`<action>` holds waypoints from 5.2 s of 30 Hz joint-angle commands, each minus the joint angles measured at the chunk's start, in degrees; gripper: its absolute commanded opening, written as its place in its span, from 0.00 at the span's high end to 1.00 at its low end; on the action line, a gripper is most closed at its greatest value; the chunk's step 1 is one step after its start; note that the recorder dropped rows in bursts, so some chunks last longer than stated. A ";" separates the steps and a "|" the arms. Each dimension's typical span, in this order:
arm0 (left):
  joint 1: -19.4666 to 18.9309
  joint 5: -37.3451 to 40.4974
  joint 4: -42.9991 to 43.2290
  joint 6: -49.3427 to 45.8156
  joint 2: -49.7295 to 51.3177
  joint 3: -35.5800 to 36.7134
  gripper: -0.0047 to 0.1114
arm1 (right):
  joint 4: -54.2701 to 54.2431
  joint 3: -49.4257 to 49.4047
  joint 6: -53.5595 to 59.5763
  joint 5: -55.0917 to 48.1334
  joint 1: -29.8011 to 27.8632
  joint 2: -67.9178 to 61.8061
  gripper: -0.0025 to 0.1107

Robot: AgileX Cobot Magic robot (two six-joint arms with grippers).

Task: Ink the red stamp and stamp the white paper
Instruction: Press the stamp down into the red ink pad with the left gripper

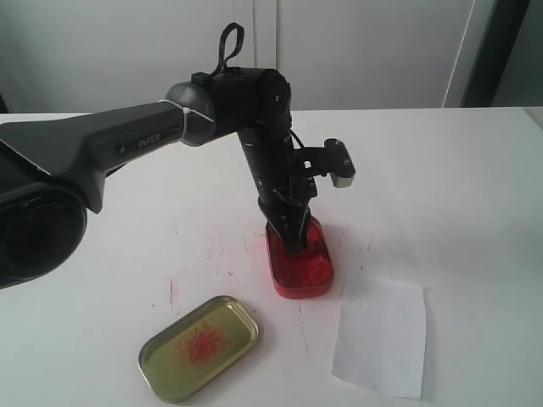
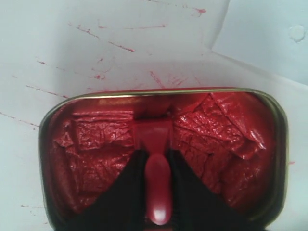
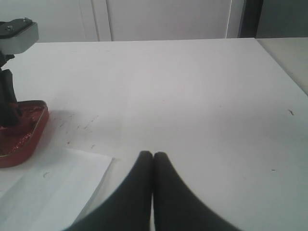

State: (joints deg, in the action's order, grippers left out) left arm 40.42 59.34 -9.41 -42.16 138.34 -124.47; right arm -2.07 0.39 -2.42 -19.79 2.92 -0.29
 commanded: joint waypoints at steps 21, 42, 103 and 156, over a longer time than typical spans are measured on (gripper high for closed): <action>0.26 0.86 3.49 0.30 -1.19 0.34 0.96 | 0.40 -0.39 0.48 0.11 0.00 0.29 0.98; 0.26 -0.92 3.31 0.39 -5.11 0.34 0.96 | 0.40 -0.39 0.48 0.11 0.00 0.29 0.98; 0.26 -0.72 0.32 1.75 -5.65 0.35 0.96 | 0.40 -0.39 0.48 0.11 0.00 0.29 0.98; 0.26 -1.06 0.47 1.51 -6.99 0.45 0.96 | 0.40 -0.39 0.48 0.11 0.00 0.29 0.98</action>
State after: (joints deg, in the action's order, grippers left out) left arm 40.66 57.27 -7.95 -40.70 132.39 -124.07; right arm -2.07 0.39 -2.42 -19.79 2.92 -0.29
